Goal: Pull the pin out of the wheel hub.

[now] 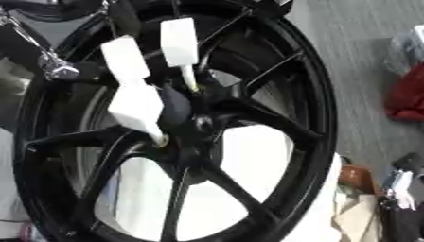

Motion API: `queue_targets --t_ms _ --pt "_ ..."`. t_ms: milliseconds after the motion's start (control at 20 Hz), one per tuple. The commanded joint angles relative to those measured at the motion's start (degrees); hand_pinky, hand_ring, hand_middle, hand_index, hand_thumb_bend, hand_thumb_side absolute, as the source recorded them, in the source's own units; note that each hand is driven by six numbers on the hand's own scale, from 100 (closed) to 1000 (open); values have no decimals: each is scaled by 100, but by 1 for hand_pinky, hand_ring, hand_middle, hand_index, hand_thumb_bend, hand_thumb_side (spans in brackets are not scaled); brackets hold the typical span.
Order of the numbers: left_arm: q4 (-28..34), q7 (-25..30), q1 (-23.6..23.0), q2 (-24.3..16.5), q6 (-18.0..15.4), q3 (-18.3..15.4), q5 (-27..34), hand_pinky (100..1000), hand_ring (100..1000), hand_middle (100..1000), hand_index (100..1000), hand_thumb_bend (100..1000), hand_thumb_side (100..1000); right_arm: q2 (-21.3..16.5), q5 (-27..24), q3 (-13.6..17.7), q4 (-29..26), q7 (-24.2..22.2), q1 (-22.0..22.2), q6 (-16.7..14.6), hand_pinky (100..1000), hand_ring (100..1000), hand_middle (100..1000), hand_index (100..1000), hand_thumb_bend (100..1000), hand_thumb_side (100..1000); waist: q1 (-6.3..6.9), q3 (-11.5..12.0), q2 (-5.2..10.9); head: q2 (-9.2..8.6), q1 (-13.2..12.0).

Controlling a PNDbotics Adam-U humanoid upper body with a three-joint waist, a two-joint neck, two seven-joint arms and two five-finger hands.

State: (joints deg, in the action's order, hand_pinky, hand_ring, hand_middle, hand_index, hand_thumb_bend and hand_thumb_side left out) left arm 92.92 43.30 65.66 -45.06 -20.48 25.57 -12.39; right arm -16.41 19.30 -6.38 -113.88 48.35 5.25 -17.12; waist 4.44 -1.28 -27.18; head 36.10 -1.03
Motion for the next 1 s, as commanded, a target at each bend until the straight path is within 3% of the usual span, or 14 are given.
queue_targets --t_ms 50,700,1000 --pt "58 577 134 -57 -612 -17 67 842 844 785 842 294 100 -18 -36 -13 -71 -3 -10 -35 519 900 854 832 100 572 -28 5 88 -80 -27" --pt "-20 641 180 31 -722 34 88 841 842 783 838 287 100 15 -75 -23 -71 -46 -60 -33 518 900 854 832 100 574 -16 -38 14 -114 -44" --pt "-104 676 175 70 -728 62 52 819 820 701 809 205 100 33 -87 -18 -71 -47 -88 -33 518 901 855 833 100 576 3 -80 -12 -144 -66"
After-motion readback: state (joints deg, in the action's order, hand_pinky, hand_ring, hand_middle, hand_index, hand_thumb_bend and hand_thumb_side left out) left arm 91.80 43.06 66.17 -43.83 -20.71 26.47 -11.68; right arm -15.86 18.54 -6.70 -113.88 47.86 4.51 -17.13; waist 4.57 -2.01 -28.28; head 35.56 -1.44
